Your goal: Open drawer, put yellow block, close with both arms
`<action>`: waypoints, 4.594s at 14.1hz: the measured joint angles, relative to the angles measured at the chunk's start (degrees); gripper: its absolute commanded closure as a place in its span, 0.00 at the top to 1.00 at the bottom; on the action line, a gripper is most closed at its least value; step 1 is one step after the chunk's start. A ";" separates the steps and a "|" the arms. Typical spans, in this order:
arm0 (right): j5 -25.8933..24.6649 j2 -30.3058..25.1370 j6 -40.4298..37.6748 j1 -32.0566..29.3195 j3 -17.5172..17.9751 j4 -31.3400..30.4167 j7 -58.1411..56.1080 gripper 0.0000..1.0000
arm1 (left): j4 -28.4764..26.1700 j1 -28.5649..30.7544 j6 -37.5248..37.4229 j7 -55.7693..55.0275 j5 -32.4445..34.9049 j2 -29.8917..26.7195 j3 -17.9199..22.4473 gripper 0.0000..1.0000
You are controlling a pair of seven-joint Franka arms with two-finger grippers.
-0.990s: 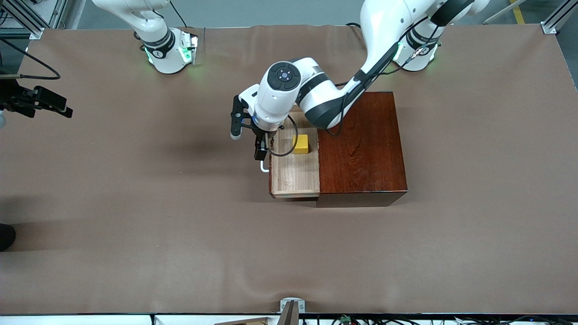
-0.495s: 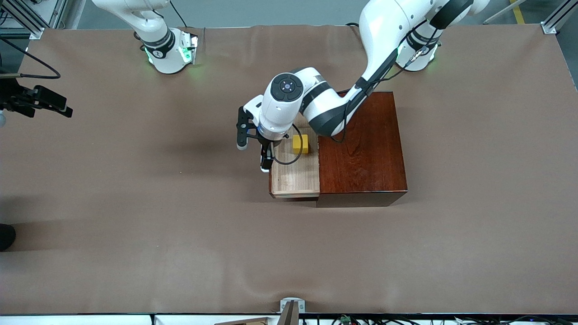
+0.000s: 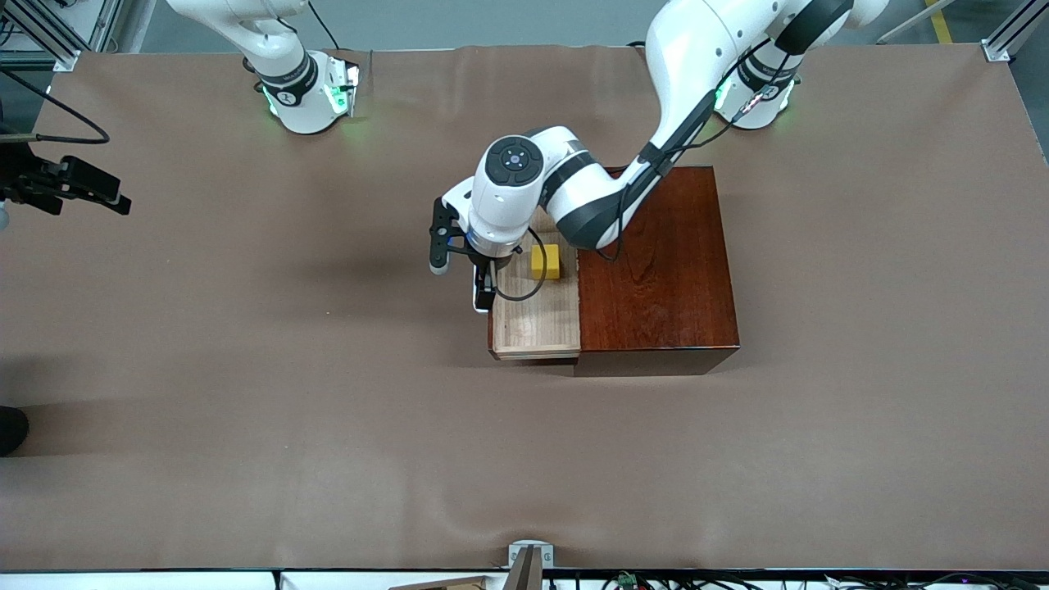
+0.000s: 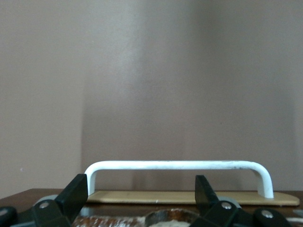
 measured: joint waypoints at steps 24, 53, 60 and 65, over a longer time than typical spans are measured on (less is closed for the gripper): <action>-0.03 0.21 0.20 -0.02 -0.43 0.37 0.00 1.00 | 2.83 0.46 -24.34 -0.39 0.22 -3.08 6.05 1.00; -0.07 2.11 0.71 0.04 -0.38 0.33 0.00 1.00 | 3.56 0.60 -24.11 -27.70 7.38 -12.75 7.01 1.00; -0.07 2.27 1.74 -0.08 -0.62 1.40 0.00 1.00 | 3.11 16.32 -34.86 -28.14 3.85 -22.96 7.21 1.00; -0.07 2.75 1.74 -0.02 -0.56 1.40 0.00 1.00 | 0.52 25.91 -36.63 -29.52 -2.04 -28.98 7.22 1.00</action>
